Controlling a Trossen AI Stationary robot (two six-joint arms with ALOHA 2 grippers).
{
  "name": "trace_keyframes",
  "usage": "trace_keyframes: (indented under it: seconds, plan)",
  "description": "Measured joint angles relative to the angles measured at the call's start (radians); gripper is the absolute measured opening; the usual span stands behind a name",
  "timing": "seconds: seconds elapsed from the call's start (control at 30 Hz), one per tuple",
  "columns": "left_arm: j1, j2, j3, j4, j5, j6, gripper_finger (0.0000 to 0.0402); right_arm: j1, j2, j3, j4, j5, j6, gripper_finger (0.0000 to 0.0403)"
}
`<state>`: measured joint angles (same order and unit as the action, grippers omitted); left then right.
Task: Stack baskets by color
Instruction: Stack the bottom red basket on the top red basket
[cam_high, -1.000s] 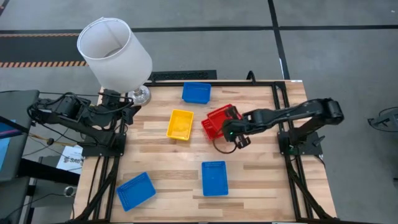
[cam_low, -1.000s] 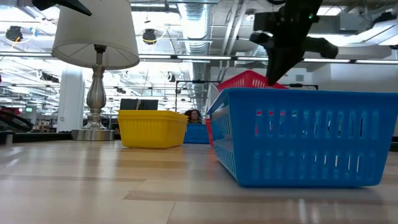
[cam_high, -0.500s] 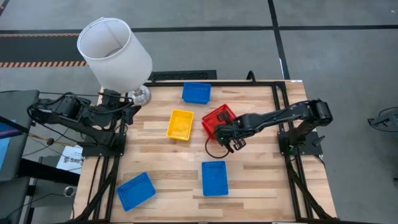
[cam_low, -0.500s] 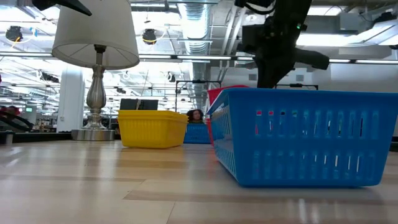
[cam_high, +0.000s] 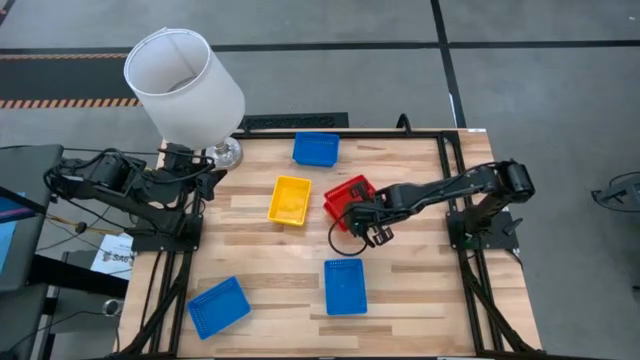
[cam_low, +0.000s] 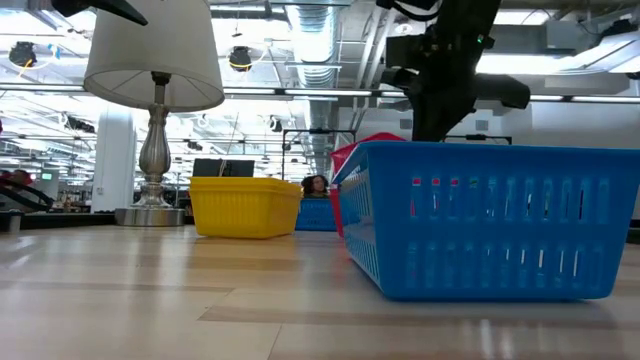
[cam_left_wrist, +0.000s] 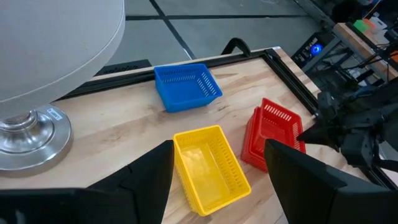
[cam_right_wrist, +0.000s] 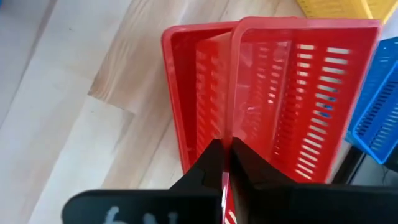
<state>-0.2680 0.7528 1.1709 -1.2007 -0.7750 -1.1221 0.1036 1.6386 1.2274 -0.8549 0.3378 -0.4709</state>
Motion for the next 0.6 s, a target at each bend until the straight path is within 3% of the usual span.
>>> trace_keyframes:
  seconds: [0.3,0.6]
  plan:
    - [0.000,0.000,0.000,-0.002,0.000,0.000,0.0238,-0.002,0.000,0.000,0.003,-0.065,0.000,0.0032]
    - [0.000,0.000,0.000,-0.007,0.000,0.000,0.0238,-0.008,0.000,0.000,-0.005,-0.093,0.002,0.0103]
